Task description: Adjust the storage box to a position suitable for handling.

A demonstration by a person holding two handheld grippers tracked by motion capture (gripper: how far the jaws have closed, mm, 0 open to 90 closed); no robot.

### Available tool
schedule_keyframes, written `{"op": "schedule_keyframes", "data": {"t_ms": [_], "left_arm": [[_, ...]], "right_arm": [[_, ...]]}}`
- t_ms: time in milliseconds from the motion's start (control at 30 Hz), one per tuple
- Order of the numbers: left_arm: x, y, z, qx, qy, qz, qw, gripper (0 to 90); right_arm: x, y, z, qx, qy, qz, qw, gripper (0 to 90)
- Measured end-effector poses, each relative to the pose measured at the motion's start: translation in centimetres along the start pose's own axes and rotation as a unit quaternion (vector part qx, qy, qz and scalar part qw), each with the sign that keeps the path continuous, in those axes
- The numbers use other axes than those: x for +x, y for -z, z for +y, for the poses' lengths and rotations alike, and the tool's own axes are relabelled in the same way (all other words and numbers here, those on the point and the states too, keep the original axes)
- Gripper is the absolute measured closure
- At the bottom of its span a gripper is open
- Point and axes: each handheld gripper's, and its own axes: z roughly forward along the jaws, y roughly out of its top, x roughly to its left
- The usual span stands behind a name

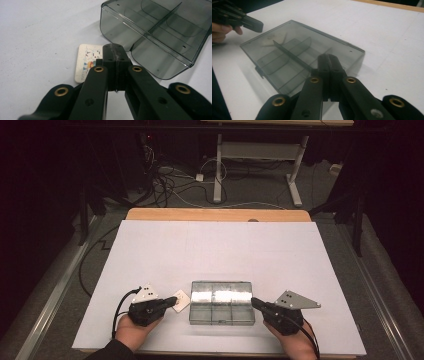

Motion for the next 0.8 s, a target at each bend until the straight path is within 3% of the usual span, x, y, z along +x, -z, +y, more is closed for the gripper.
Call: {"op": "schedule_keyframes", "data": {"t_ms": [300,800], "left_arm": [[-0.1,-0.1,0.2,-0.006,-0.004,-0.009,0.9999,87.7],[-0.3,-0.2,0.4,-0.002,-0.002,-0.016,0.9999,87.7]], "right_arm": [[2.0,-0.9,0.5,-0.002,0.018,0.032,0.9993,90.0],[4.0,-2.1,1.6,-0.005,0.032,0.070,0.9970,90.0]]}}
